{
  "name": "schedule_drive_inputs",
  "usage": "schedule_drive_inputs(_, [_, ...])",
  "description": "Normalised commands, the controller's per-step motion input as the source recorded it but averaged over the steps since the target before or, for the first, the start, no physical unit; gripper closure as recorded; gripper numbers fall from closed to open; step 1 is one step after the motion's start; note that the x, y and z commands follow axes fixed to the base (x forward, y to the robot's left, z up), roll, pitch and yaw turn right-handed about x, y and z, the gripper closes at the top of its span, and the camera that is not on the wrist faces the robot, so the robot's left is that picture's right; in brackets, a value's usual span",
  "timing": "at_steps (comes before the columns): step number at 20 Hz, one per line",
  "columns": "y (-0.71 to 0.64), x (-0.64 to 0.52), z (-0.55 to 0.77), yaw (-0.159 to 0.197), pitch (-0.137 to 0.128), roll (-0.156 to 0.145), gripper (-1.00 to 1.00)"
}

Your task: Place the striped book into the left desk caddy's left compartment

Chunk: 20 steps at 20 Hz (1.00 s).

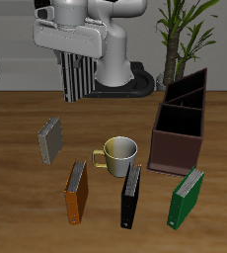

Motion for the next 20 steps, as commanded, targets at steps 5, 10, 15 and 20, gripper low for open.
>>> schedule_drive_inputs(5, [0.34,-0.54,0.03,0.042,-0.003,0.042,1.0])
schedule_drive_inputs(10, [0.37,-0.42,-0.24,0.036,0.07,0.031,1.0])
schedule_drive_inputs(15, [0.43,-0.5,-0.24,0.039,0.038,0.05,1.0])
schedule_drive_inputs(20, [0.36,-0.37,-0.09,0.041,0.022,0.046,1.0])
